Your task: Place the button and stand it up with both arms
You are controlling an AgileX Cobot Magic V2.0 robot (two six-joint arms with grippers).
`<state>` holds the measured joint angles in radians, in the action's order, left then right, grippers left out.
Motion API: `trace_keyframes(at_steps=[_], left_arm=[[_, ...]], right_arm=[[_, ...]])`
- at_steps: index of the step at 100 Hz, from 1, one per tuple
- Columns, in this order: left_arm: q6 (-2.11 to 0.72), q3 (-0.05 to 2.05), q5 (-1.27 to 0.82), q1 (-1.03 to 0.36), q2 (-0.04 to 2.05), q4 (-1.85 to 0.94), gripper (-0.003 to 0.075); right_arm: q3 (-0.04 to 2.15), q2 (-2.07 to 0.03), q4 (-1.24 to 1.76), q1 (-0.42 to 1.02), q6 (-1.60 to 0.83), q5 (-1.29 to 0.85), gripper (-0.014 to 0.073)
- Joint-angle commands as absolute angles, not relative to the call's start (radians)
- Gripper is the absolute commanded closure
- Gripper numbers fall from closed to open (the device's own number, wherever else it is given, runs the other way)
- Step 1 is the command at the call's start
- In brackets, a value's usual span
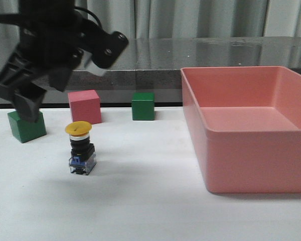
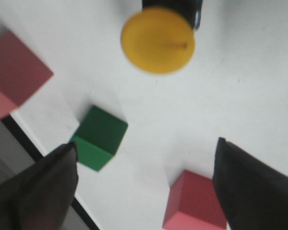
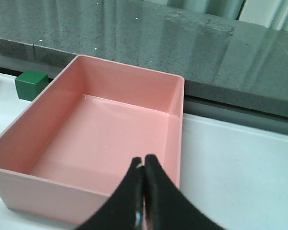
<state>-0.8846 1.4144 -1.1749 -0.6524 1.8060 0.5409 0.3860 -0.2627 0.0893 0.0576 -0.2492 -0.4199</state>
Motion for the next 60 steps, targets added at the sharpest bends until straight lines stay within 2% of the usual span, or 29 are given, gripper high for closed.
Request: trace_keyframes(at_steps=[1, 9, 32, 46, 60], left_arm=[[-0.848, 1.443, -1.23, -0.609, 1.708, 0.569, 0.0199], [-0.728, 1.443, -1.245, -0.568, 1.666, 0.571, 0.0295], [-0.51, 1.443, -1.12, -0.41, 1.529, 0.453, 0.0743], [-0.38, 1.439, -0.993, -0.279, 1.443, 0.283, 0.074], [-0.375, 1.361, -0.817, -0.159, 1.319, 0.128, 0.074]], right_arm=[[0.414, -0.269, 0.089, 0.053, -0.249, -0.343, 0.0655], [0.414, -0.269, 0.089, 0.053, -0.249, -0.343, 0.0655], [0.414, -0.269, 0.089, 0.053, -0.249, -0.343, 0.0655], [0.414, -0.269, 0.089, 0.053, -0.249, -0.343, 0.0655], [0.414, -0.269, 0.089, 0.053, -0.249, -0.344, 0.0655]])
